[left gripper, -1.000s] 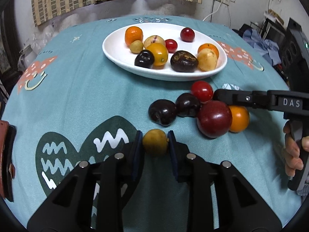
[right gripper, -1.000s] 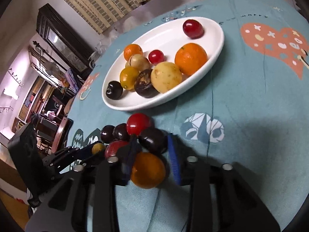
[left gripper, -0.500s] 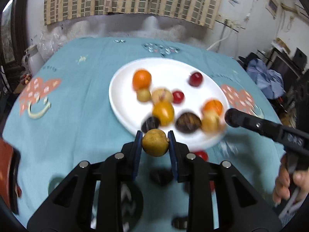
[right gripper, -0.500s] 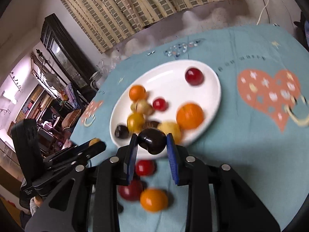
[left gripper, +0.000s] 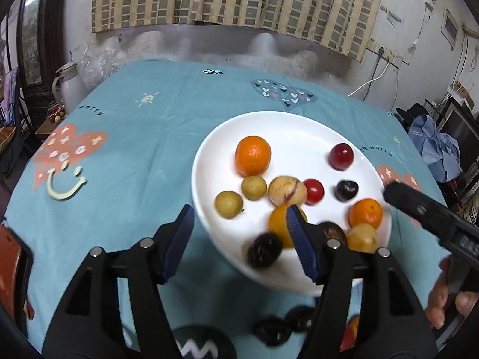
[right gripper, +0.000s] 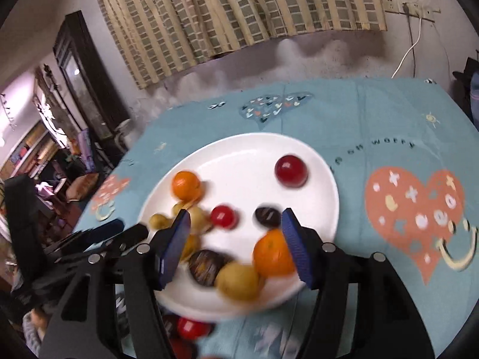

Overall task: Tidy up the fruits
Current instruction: 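Carry both fruits over the plate and open both tools, then grasp a dark plum with the left tool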

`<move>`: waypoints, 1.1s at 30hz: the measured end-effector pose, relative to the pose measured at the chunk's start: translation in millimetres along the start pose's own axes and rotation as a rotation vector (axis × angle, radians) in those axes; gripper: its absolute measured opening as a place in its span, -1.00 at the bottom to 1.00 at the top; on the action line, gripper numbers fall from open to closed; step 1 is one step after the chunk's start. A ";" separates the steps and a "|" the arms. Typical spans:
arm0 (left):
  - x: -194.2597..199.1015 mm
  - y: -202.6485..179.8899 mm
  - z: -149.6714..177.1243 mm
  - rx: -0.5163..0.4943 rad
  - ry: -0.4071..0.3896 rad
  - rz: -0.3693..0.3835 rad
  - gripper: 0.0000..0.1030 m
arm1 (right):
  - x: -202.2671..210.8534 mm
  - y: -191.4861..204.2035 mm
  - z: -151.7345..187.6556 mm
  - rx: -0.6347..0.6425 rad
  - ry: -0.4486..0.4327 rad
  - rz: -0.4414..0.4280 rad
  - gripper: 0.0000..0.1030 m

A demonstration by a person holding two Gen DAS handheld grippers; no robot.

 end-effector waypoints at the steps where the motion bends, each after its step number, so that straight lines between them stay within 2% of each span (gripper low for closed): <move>1: 5.7 -0.3 7.1 -0.005 -0.001 -0.006 0.27 | 6.4 3.2 9.1 0.012 0.011 -0.004 0.24; 4: 21.3 -4.5 35.2 -0.046 0.004 -0.023 0.27 | 28.6 14.2 39.7 0.049 0.022 -0.009 0.24; 9: 43.2 -20.8 103.0 -0.157 0.031 -0.053 0.27 | 48.2 20.9 91.5 0.060 0.046 -0.036 0.27; 14: 44.1 -37.5 149.8 -0.239 0.042 -0.058 0.27 | 35.4 14.9 120.8 -0.021 0.069 -0.115 0.28; 21: 20.2 -47.0 158.8 -0.268 0.081 -0.090 0.27 | 20.9 20.5 128.0 0.023 0.094 -0.105 0.28; 23: 11.1 -48.3 161.3 -0.280 0.106 -0.101 0.26 | 15.6 22.4 129.7 0.043 0.108 -0.090 0.28; 27: 10.5 -52.3 163.4 -0.301 0.095 -0.104 0.16 | 7.8 28.1 133.7 0.101 0.122 -0.030 0.28; 30: 11.9 -57.3 166.3 -0.316 0.095 -0.079 -0.15 | 1.5 31.9 134.0 0.159 0.125 0.037 0.28; 31: 12.7 -59.0 167.0 -0.323 0.091 -0.080 -0.34 | -1.7 32.7 134.5 0.174 0.128 0.058 0.28; 33: 13.5 -62.4 168.5 -0.344 0.077 -0.112 -0.38 | -8.4 34.9 135.5 0.204 0.138 0.096 0.28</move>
Point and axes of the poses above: each gripper's, at about its wrist camera, not at the fingertips, and x roughly against the way its jaws point, y to its left, z to its underside, the point moved 10 cm from there along -x, roughly the way its jaws point, and after that the axes turned 14 degrees about y, right-handed, at the moved point
